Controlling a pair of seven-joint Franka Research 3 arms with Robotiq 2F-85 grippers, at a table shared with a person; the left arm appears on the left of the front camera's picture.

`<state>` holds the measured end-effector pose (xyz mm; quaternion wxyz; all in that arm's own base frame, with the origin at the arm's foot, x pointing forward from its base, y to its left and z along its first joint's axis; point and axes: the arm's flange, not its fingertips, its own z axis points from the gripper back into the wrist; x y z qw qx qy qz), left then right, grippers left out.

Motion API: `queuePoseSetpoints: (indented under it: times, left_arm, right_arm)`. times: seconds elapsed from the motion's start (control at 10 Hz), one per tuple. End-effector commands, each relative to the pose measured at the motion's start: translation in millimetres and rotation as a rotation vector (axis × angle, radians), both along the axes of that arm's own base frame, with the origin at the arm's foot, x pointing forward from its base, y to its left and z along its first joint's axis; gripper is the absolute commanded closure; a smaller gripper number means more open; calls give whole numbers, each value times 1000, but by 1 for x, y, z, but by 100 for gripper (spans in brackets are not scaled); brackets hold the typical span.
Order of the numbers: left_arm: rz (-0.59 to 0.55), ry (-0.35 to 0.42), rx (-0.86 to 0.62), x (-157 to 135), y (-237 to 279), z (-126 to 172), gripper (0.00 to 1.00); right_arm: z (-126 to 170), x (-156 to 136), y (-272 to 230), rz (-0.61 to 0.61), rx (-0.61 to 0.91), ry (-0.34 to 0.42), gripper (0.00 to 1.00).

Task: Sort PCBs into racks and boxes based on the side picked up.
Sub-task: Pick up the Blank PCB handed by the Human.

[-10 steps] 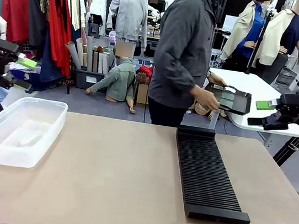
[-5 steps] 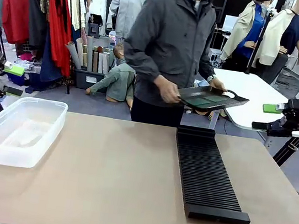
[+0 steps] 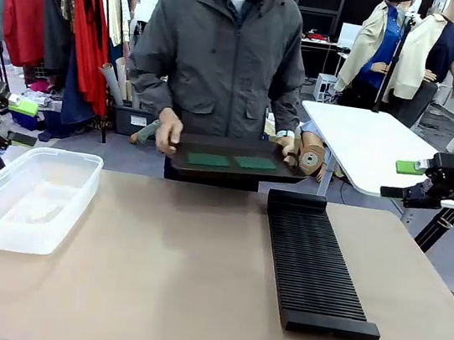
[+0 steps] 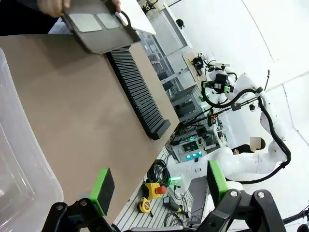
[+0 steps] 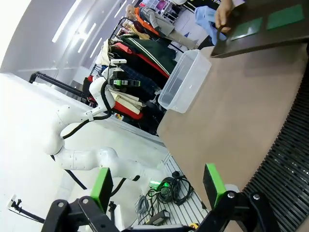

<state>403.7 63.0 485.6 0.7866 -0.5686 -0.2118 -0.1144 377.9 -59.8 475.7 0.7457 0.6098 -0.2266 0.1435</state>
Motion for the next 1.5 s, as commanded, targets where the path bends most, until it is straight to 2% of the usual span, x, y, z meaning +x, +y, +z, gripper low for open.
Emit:
queuePoseSetpoints:
  times: [0.0,1.4]
  left_arm:
    - [-1,3,4,-2,1,3,0]
    - [-1,3,4,-2,1,3,0]
  right_arm:
    - [3,-1,0,1,14,13,0]
    - [3,-1,0,1,14,13,0]
